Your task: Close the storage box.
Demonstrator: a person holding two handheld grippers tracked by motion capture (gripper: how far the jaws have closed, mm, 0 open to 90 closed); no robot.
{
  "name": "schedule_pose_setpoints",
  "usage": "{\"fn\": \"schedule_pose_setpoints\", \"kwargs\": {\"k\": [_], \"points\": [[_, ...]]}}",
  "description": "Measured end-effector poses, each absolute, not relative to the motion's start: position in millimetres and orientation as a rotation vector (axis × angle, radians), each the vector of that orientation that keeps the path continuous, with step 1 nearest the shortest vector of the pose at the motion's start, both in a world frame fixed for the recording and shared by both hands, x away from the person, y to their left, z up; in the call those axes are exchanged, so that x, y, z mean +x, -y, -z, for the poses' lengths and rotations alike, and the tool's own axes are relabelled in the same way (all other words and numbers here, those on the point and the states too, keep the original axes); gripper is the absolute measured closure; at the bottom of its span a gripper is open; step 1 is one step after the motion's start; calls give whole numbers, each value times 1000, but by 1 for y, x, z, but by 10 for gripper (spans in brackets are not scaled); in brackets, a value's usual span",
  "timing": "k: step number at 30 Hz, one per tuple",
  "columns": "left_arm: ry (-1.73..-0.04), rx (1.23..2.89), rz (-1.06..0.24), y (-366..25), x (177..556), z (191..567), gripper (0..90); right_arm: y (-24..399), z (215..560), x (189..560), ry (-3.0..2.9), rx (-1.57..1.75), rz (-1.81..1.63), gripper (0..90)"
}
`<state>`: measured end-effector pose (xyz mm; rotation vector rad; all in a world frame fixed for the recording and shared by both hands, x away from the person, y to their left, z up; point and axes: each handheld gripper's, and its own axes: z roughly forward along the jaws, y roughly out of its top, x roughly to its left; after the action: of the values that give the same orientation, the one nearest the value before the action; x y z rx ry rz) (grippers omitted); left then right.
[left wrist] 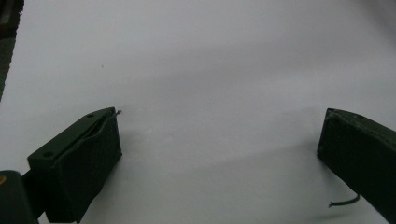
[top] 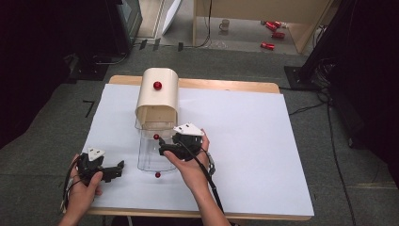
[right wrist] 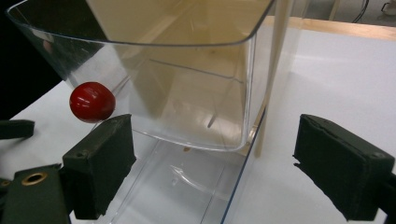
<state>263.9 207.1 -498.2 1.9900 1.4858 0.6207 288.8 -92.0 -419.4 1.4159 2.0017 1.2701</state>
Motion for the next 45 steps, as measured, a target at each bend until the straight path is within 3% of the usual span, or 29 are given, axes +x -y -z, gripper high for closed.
{"fn": "schedule_pose_setpoints", "kwargs": {"k": [22,26,29,30,45], "points": [[-1484,1993,-620,-207,264,498,0,100,418,323,-1928,1436,-1254,139],[-1485,1991,-621,-207,264,498,0,99,420,320,-1943,1432,-1253,132],[-1485,1990,-621,-207,264,498,0,98,424,312,-1983,1409,-1249,67],[-1486,1990,-620,-207,264,498,0,98,426,306,-2021,1405,-1242,9],[-1485,1994,-618,-207,264,498,0,92,443,257,-2122,1366,-1245,0]]}}
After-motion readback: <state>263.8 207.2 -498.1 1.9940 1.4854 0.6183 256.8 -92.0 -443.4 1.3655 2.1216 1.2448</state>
